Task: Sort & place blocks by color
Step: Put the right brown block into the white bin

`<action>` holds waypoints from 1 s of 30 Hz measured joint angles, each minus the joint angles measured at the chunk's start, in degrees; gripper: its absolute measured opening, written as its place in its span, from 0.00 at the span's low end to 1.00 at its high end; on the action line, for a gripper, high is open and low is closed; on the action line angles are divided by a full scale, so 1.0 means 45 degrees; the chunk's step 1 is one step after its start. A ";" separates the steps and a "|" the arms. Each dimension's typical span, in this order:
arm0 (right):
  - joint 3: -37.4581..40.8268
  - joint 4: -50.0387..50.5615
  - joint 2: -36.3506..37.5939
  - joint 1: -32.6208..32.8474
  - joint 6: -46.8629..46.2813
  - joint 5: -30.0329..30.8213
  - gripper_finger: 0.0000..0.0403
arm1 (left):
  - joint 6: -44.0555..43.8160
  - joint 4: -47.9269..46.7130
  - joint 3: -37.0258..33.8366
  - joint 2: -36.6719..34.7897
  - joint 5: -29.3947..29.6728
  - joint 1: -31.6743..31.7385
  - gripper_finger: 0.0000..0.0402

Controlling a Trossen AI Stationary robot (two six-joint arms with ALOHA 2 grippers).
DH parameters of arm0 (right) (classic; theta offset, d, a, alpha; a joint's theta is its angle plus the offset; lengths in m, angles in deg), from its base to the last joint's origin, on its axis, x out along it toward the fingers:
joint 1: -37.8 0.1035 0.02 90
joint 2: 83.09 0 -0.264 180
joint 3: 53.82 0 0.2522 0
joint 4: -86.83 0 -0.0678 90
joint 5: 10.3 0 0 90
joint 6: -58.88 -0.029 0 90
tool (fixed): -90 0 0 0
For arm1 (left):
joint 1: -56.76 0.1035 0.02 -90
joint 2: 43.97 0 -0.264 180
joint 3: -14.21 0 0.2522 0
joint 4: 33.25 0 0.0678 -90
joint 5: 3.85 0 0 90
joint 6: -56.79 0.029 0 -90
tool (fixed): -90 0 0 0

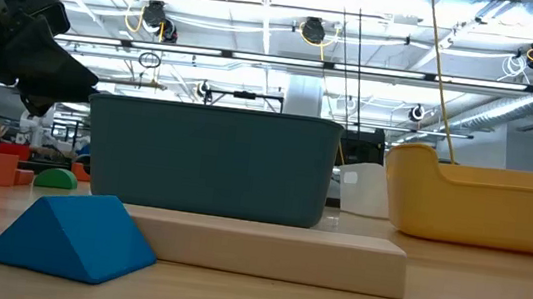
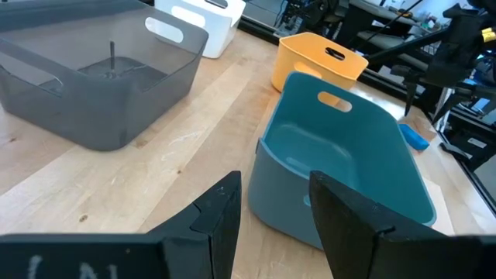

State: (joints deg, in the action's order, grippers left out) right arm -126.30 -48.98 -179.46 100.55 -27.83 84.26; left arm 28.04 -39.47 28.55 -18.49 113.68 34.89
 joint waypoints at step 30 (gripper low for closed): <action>-0.0063 -0.0615 -0.1158 0.0841 0.3504 0.1979 0.62 | 0.0000 0.0004 0.0001 0.0005 0.0000 0.0000 0.38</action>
State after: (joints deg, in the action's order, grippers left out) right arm -126.58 -51.75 -184.67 104.33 -12.07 93.16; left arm 28.04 -39.45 28.55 -18.47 113.68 34.89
